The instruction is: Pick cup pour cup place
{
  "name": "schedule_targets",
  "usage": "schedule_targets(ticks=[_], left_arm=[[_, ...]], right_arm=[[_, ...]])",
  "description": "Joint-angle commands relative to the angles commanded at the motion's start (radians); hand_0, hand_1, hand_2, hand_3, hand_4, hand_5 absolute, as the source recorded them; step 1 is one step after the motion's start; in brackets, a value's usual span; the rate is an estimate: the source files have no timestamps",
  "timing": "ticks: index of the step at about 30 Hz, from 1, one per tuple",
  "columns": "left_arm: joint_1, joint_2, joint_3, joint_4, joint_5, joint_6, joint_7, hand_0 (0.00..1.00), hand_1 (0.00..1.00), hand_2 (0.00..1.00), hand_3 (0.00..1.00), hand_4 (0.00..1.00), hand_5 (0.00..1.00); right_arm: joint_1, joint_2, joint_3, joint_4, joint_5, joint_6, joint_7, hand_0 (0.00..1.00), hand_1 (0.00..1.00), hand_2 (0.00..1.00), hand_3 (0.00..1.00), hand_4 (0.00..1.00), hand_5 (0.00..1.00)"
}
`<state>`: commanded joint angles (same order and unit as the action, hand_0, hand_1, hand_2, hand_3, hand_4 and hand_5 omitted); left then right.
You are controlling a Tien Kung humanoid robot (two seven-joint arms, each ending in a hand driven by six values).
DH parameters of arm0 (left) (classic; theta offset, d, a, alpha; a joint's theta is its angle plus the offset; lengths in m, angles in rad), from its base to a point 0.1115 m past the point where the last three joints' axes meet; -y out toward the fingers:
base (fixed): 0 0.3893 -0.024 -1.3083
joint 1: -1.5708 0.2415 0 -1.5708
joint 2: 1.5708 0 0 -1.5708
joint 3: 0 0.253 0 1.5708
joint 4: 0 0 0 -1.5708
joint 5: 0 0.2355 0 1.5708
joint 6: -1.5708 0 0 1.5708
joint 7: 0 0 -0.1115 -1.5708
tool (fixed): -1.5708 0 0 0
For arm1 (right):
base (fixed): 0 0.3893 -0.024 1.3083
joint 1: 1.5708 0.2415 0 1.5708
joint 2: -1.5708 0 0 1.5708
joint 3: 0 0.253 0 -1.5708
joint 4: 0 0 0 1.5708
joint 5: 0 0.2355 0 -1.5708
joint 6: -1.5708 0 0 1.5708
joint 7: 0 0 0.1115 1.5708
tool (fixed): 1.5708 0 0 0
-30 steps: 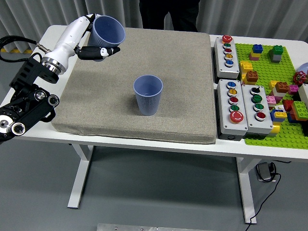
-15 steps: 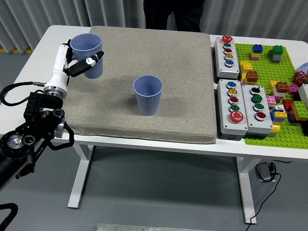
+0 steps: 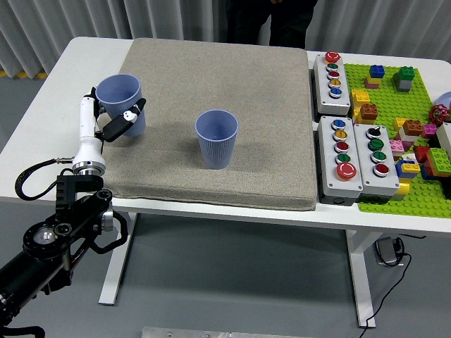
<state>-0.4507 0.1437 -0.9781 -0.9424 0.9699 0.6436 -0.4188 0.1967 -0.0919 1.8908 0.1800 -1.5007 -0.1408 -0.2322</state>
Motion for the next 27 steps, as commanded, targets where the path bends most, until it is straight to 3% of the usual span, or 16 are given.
schedule_targets(ticks=[5, 13, 27], left_arm=[[0.000, -0.011, 0.047, 0.021, -0.051, 0.002, -0.036, 0.593, 0.552, 0.517, 0.542, 0.806, 0.223], [-0.001, -0.028, 0.103, 0.048, -0.041, 0.002, -0.050, 0.602, 0.572, 0.526, 0.556, 0.806, 0.237], [0.008, -0.036, 0.122, 0.078, -0.053, 0.002, -0.064, 0.619, 0.589, 0.560, 0.571, 0.805, 0.274]], right_arm=[[-0.001, 0.000, -0.001, 0.000, -0.001, 0.001, 0.000, 0.695, 0.631, 0.585, 0.589, 0.002, 0.196], [-0.005, 0.002, 0.000, 0.000, -0.006, 0.003, 0.000, 0.695, 0.631, 0.585, 0.589, 0.002, 0.196], [-0.007, 0.003, -0.001, 0.000, -0.007, 0.005, 0.000, 0.695, 0.631, 0.585, 0.589, 0.002, 0.196]])
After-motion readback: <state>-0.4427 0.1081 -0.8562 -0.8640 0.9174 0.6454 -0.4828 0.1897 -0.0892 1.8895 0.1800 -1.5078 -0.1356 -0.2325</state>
